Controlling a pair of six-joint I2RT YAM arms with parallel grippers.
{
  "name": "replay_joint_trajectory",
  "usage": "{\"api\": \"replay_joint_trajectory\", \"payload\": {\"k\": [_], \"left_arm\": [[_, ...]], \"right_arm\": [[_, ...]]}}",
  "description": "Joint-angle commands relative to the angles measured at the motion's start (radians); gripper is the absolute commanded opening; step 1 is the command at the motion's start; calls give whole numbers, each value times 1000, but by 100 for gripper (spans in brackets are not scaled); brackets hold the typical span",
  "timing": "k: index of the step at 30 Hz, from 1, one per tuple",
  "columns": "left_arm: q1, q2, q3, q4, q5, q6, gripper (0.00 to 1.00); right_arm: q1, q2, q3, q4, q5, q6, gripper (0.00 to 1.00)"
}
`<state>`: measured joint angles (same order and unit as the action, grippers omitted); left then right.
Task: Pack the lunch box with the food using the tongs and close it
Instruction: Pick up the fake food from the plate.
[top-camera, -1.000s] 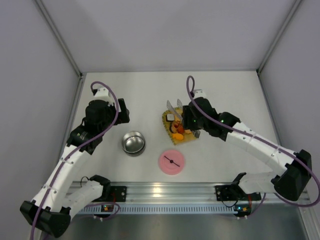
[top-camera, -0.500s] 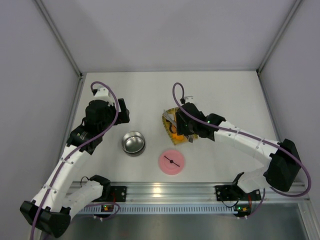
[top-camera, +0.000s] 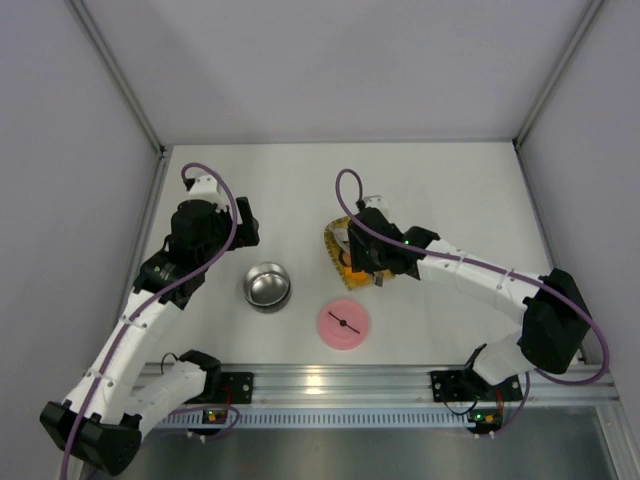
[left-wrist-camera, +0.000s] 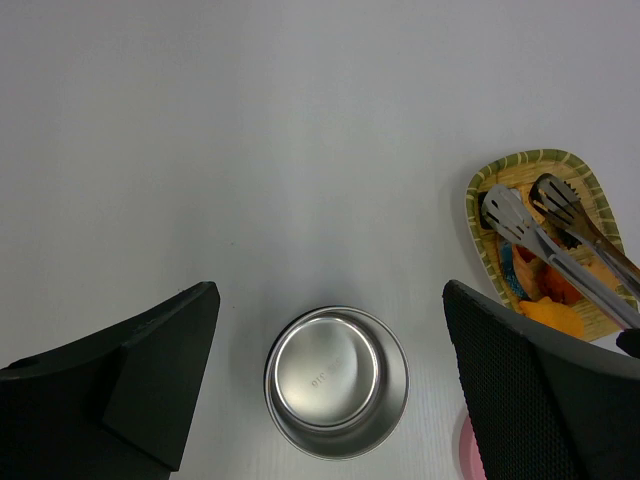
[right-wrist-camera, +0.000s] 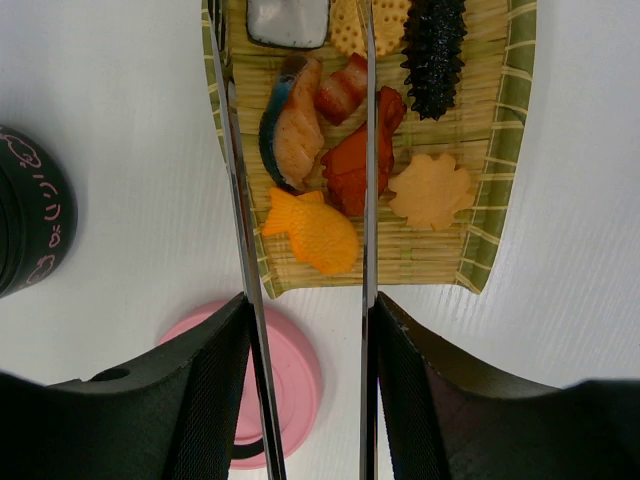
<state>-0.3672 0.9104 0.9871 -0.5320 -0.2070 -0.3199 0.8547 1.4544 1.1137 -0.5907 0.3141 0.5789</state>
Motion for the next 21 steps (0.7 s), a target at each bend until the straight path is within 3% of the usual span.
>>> {"api": "replay_joint_trajectory", "payload": {"k": [1, 11, 21], "left_arm": [[4, -2, -1, 10, -5, -1, 98], [5, -2, -1, 9, -5, -1, 98], [5, -2, -1, 9, -9, -1, 98]], "right_arm": [[20, 12, 55, 68, 13, 10, 49], [20, 35, 54, 89, -15, 16, 47], [20, 26, 60, 88, -29, 19, 32]]}}
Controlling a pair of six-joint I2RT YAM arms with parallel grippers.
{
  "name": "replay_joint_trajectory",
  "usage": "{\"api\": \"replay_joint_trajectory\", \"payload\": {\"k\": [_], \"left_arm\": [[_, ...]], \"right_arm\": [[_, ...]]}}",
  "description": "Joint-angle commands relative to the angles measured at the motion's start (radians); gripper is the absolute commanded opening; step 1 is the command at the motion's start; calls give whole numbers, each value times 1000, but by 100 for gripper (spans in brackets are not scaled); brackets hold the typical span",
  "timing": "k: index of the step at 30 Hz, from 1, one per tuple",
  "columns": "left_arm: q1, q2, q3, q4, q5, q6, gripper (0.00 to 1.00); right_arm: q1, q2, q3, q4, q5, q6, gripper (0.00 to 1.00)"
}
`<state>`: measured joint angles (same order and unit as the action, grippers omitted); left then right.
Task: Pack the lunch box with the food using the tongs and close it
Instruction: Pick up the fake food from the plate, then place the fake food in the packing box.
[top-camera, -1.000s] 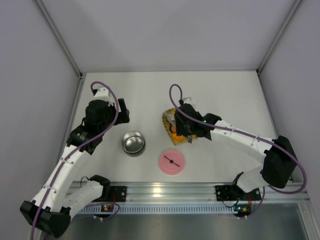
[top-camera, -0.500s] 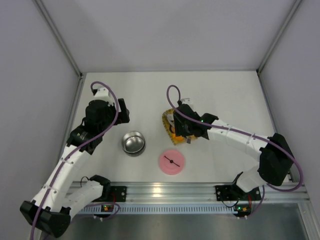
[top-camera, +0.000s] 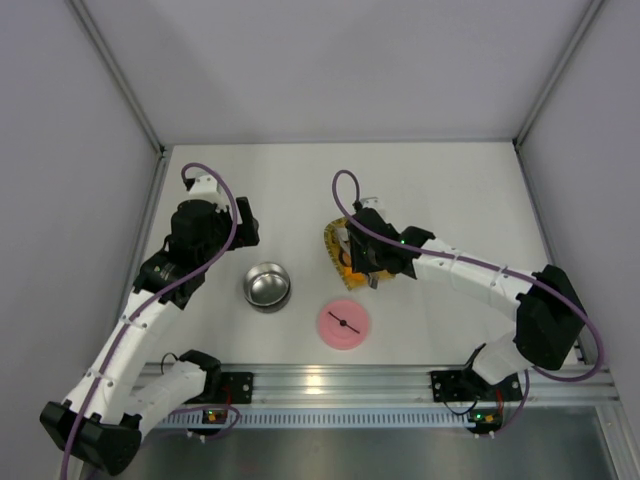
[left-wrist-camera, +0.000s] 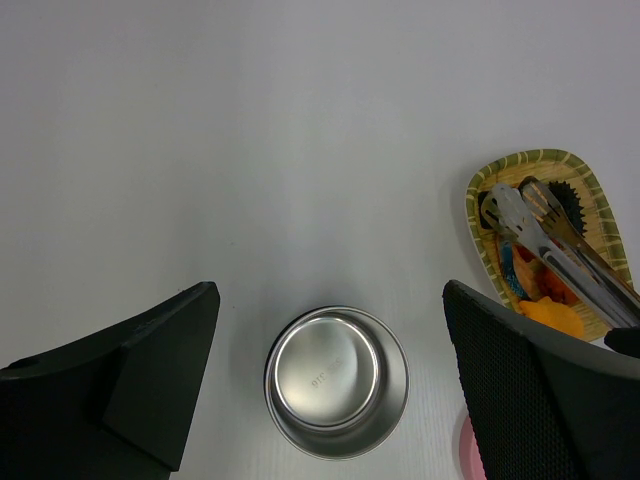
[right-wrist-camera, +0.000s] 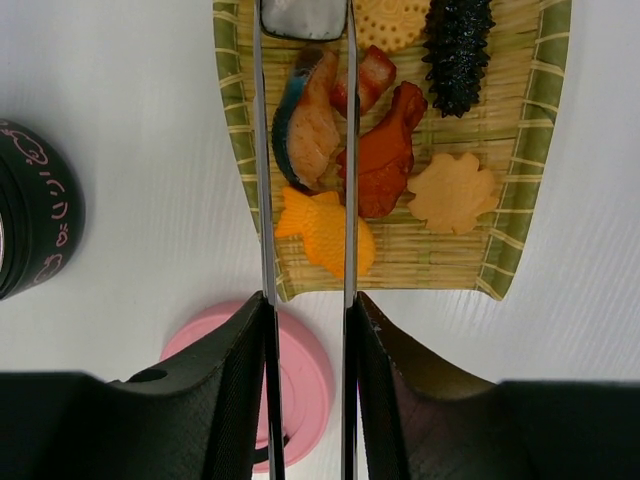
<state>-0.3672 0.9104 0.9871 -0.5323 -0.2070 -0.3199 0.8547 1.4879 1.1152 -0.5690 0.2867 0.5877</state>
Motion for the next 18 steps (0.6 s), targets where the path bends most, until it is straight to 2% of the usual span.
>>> {"api": "replay_joint_trajectory", "payload": {"k": [1, 7, 18], "left_arm": [[5, -2, -1, 9, -8, -1, 98], [4, -2, -1, 11, -11, -1, 98], [5, -4, 2, 5, -43, -8, 98]], "right_arm": [[20, -15, 58, 64, -1, 11, 32], [21, -64, 78, 31, 11, 1, 27], [78, -124, 153, -34, 23, -26, 26]]}}
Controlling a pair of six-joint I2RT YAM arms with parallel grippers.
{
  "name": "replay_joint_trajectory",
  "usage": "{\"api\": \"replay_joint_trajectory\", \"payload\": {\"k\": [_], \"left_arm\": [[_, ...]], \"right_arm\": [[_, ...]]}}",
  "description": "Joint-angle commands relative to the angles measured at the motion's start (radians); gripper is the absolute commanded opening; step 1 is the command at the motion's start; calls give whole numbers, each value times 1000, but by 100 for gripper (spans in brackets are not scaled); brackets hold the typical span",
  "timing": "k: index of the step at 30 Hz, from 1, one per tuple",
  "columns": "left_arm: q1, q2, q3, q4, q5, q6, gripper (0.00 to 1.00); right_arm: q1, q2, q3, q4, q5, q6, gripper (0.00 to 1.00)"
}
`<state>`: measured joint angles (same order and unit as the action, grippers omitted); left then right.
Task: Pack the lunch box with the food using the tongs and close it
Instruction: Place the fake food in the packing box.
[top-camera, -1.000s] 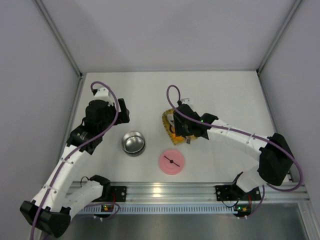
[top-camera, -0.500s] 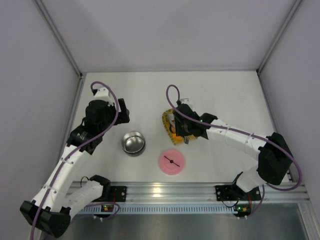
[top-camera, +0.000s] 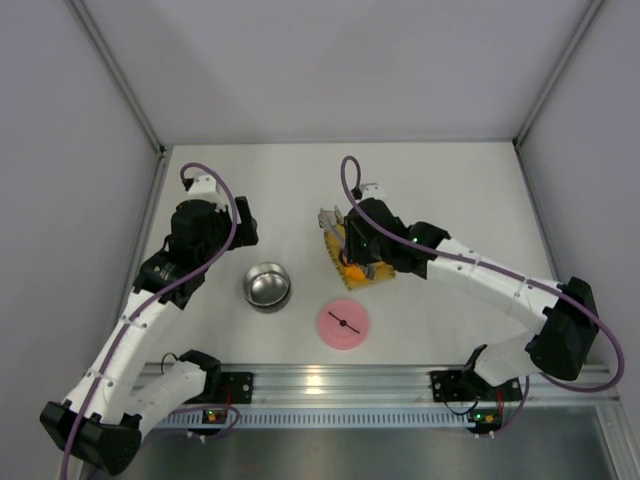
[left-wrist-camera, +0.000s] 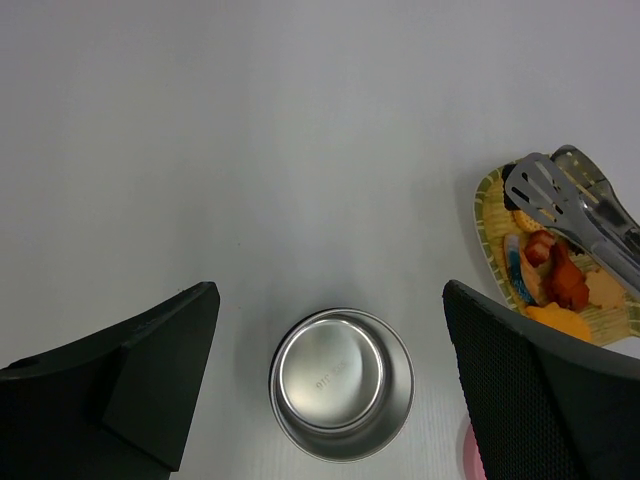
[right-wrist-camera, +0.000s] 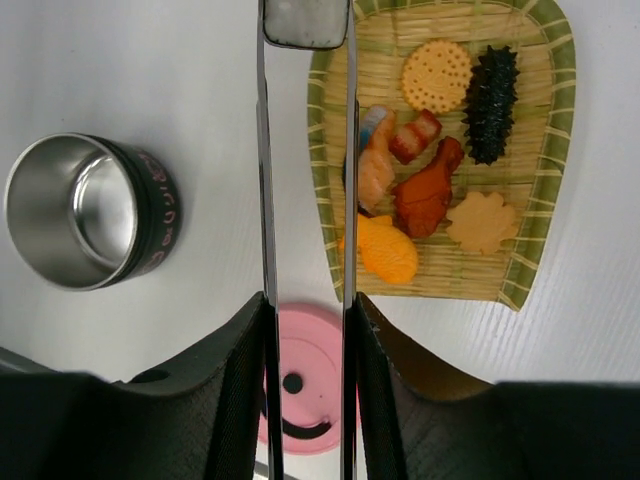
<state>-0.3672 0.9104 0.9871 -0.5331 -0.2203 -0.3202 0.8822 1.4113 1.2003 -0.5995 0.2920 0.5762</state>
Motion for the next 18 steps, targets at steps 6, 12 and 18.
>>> {"api": "replay_joint_trajectory", "payload": {"k": [6, 12, 18], "left_arm": [[5, -4, 2, 2, -51, -17, 99], [5, -8, 4, -1, -79, -20, 99], [7, -8, 4, -2, -86, -20, 99]], "right_arm": [[182, -32, 111, -2, 0, -4, 26], [303, 12, 136, 18, -17, 19, 26], [386, 74, 153, 37, -27, 34, 27]]}}
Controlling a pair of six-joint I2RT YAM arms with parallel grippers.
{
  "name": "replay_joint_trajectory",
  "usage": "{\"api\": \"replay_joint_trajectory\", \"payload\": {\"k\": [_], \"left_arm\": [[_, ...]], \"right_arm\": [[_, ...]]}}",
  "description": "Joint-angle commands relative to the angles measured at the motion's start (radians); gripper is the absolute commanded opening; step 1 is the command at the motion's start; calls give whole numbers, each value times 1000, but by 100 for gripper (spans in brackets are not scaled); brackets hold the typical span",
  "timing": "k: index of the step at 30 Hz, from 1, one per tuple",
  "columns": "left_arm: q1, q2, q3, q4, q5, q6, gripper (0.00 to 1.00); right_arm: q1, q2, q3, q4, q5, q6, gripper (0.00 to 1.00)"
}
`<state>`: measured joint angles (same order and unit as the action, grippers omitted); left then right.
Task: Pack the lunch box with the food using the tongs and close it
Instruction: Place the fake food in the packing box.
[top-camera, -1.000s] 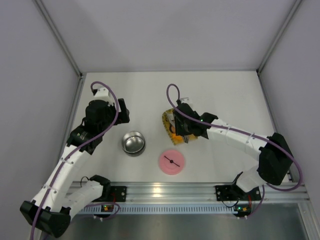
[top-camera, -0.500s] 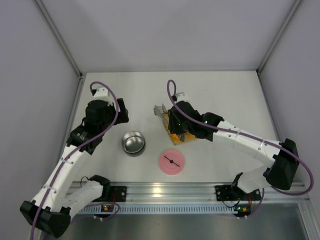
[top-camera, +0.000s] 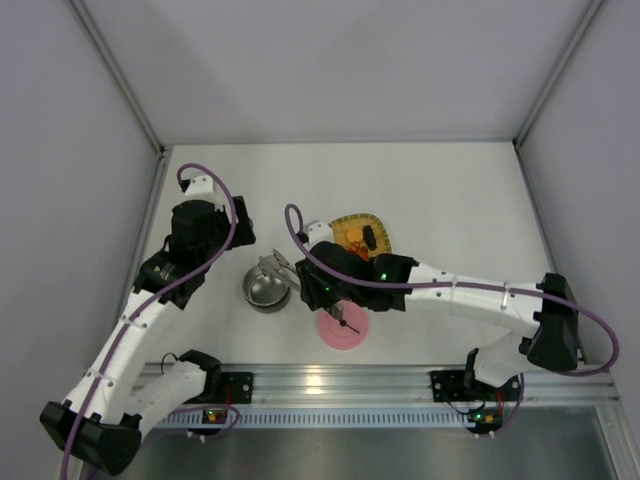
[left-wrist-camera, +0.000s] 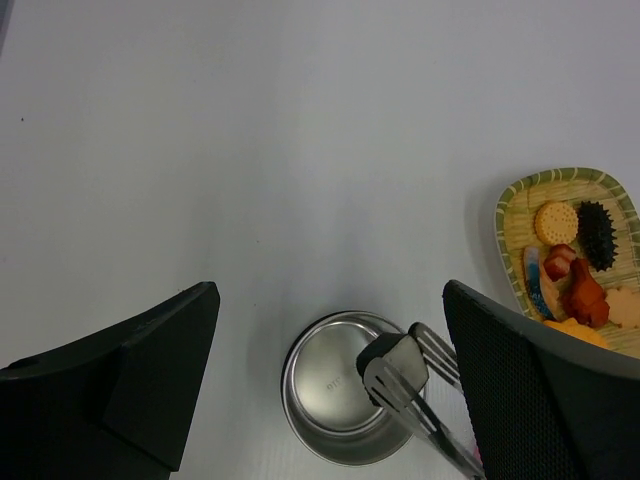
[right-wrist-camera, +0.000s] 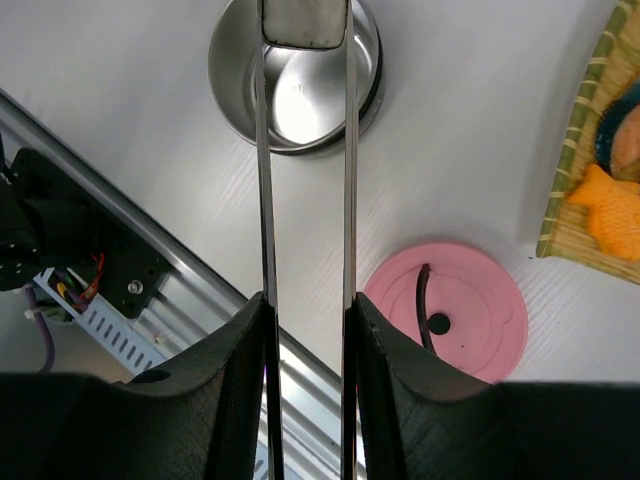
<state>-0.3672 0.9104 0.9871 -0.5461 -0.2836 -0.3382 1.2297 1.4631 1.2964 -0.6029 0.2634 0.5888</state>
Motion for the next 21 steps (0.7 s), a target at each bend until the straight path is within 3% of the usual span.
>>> {"api": "replay_joint_trajectory", "payload": {"k": [1, 14, 21], "left_arm": [[5, -8, 4, 12, -23, -2, 99], [5, -7, 4, 11, -20, -1, 99], [7, -8, 2, 12, -22, -1, 98]], "right_arm": [[43, 29, 60, 38, 2, 23, 27], [65, 55, 70, 31, 5, 26, 51], [67, 42, 90, -4, 54, 29, 53]]}}
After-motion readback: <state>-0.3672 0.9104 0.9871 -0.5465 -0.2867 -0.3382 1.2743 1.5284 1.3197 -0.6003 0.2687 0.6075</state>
